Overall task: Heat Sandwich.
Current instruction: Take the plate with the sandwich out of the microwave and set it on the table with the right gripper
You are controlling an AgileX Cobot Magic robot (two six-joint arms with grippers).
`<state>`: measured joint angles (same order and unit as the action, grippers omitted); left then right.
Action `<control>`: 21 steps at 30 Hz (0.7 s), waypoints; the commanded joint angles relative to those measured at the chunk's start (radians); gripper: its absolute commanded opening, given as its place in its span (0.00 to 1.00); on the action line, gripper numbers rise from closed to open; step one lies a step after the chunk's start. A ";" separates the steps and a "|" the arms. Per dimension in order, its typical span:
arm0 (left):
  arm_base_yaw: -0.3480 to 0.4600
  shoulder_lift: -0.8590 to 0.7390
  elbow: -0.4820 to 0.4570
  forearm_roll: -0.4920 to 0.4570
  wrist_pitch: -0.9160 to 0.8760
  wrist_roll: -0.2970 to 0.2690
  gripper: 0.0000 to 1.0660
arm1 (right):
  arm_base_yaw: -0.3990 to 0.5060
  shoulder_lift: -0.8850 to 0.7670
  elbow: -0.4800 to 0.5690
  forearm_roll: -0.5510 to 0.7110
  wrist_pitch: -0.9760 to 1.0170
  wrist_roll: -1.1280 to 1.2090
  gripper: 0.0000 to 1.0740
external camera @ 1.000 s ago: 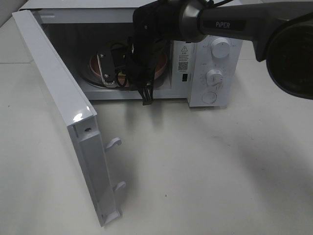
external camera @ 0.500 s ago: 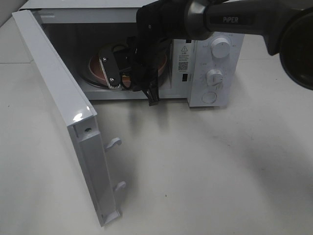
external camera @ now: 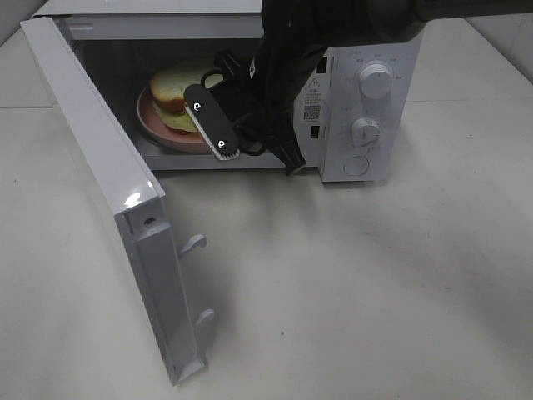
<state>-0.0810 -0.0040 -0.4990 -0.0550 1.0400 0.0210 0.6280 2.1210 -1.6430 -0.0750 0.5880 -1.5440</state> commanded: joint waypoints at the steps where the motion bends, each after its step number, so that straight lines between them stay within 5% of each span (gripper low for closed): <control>1: 0.004 -0.023 0.003 0.000 -0.003 -0.005 0.97 | 0.002 -0.069 0.064 0.010 -0.045 -0.032 0.00; 21: 0.004 -0.023 0.003 0.000 -0.003 -0.005 0.97 | 0.025 -0.414 0.493 0.052 -0.078 -0.092 0.00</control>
<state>-0.0810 -0.0040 -0.4990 -0.0550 1.0400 0.0210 0.6500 1.7600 -1.1860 -0.0430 0.5360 -1.6240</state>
